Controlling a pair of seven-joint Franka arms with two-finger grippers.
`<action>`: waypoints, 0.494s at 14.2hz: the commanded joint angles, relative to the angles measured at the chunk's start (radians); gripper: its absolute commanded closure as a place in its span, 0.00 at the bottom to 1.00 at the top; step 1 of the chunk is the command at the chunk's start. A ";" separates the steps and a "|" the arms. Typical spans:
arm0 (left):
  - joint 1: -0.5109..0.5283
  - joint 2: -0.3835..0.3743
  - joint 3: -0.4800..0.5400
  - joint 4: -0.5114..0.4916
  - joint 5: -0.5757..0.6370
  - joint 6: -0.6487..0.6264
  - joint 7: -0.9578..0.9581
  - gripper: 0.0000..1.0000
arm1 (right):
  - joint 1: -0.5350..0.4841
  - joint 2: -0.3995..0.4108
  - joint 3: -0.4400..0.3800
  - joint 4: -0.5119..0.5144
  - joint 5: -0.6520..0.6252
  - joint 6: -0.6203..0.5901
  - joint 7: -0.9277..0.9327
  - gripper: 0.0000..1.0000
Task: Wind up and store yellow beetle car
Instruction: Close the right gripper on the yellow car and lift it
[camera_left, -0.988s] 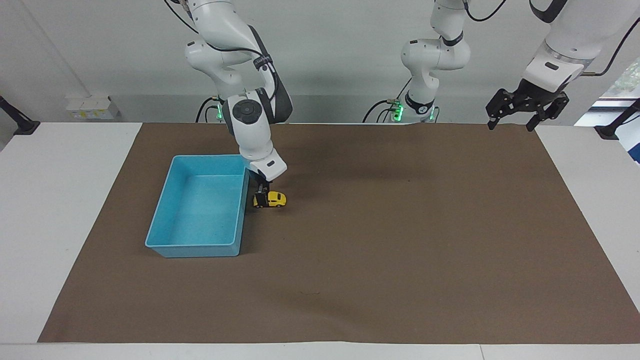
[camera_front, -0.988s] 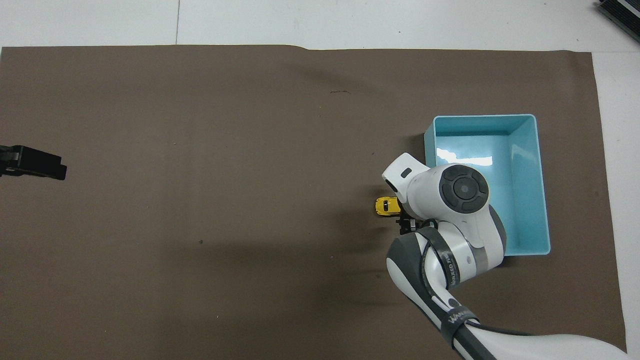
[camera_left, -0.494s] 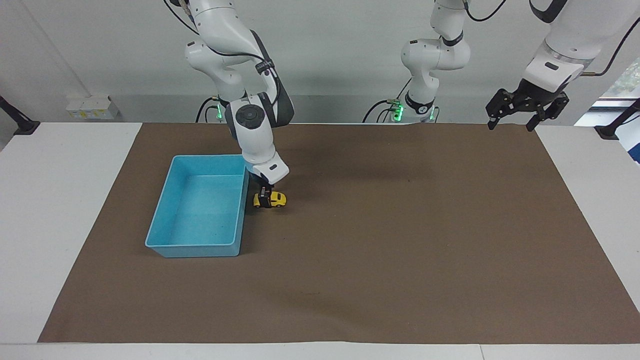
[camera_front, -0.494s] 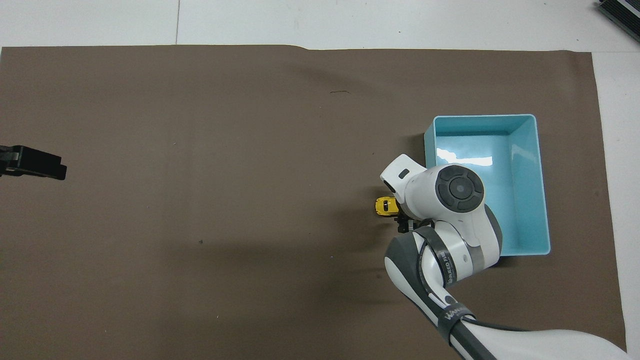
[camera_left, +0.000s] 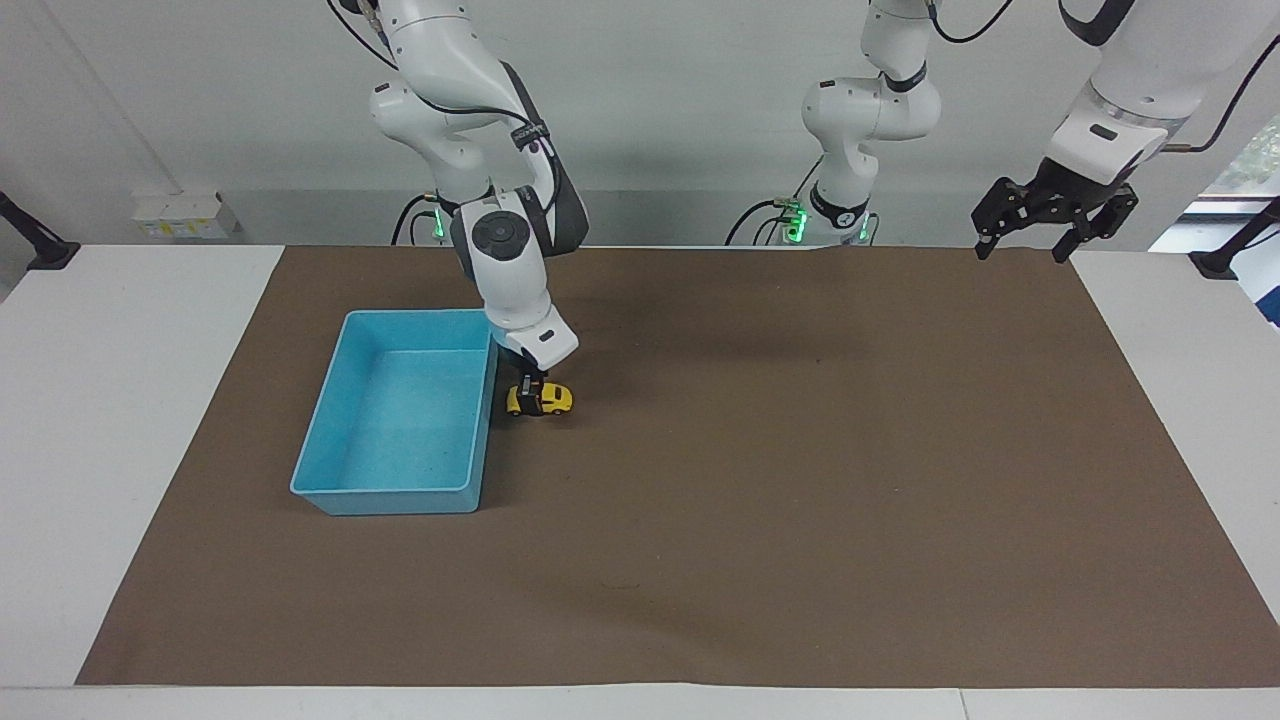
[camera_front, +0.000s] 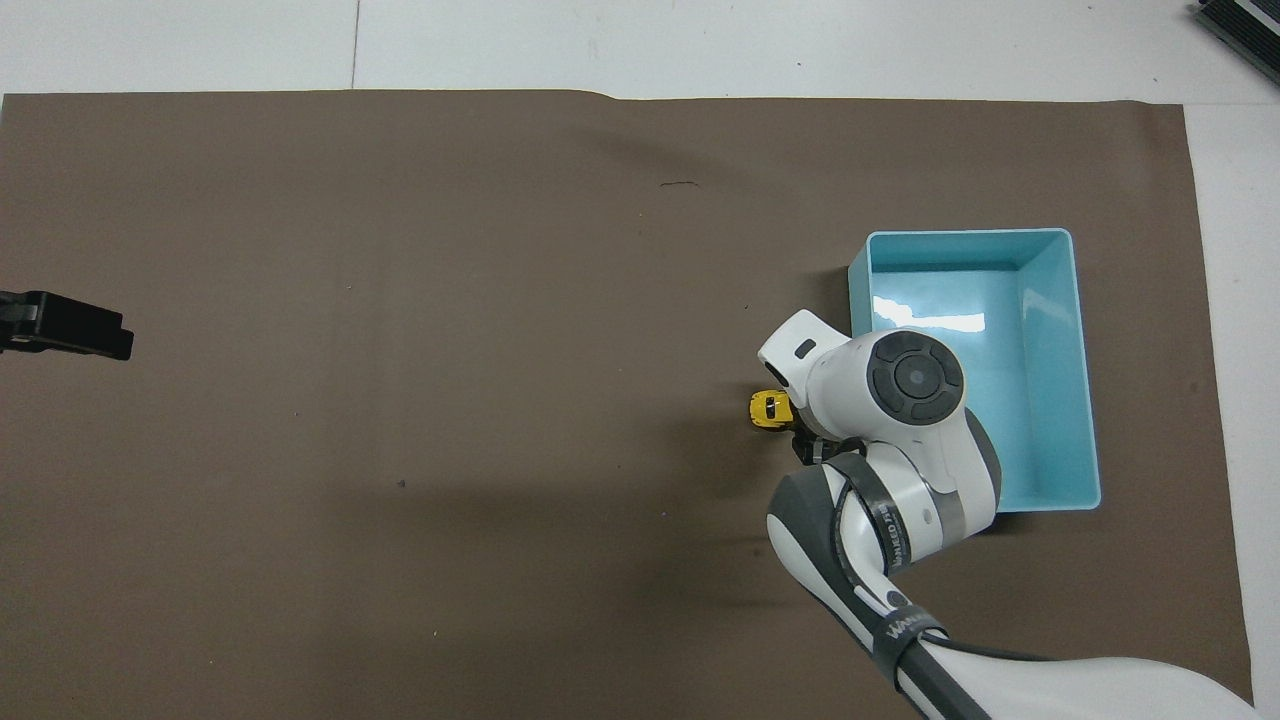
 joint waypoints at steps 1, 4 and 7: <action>0.005 0.002 -0.005 0.013 0.014 -0.020 -0.011 0.00 | 0.015 0.006 -0.004 0.001 0.002 0.017 0.006 0.90; 0.005 0.002 -0.005 0.013 0.014 -0.020 -0.011 0.00 | 0.018 0.008 -0.001 0.038 0.002 0.002 0.035 0.93; 0.005 0.002 -0.005 0.013 0.014 -0.020 -0.011 0.00 | 0.049 0.006 -0.001 0.067 0.004 -0.020 0.078 0.94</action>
